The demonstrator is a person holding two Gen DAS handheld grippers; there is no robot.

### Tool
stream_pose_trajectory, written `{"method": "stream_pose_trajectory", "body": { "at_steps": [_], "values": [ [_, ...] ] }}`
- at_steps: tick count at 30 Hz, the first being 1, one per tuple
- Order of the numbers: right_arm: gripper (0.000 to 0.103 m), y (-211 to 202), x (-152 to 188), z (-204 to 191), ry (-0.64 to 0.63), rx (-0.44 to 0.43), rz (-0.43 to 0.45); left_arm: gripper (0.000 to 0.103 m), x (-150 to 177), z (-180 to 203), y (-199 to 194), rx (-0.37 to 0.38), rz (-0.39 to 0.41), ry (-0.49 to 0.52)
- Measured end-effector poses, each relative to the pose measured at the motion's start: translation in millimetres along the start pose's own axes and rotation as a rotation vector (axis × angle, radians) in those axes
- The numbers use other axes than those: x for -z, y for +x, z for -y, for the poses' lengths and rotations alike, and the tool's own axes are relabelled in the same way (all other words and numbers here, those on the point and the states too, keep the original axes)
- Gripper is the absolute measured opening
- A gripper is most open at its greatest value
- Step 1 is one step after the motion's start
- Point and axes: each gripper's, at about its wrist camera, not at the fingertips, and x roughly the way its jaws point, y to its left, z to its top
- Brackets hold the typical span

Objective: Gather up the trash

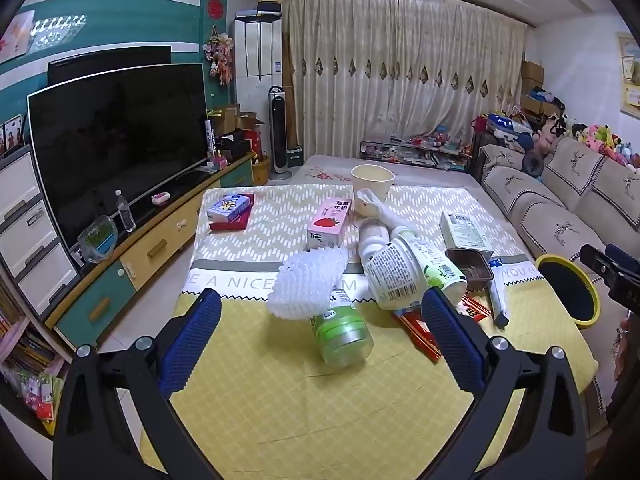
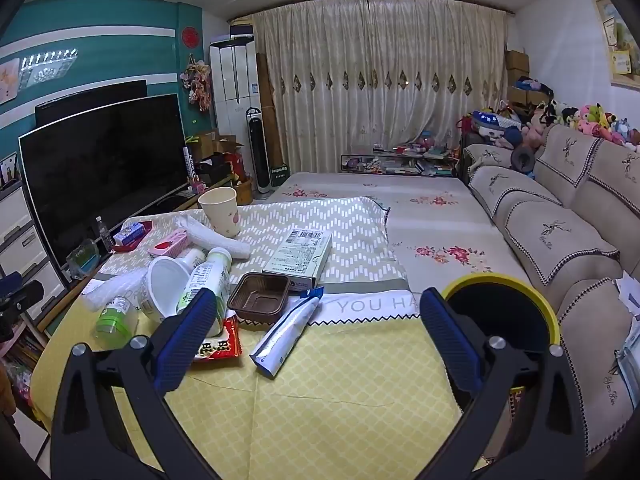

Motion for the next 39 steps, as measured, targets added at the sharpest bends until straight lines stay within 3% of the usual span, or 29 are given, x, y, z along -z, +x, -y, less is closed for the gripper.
{"method": "stream_pose_trajectory", "body": {
  "at_steps": [39],
  "values": [
    [0.097,10.9,9.4,4.6,0.031,-0.016,-0.027,0.099,4.7,10.9,7.2,0.041,-0.033,0.032]
  ]
}}
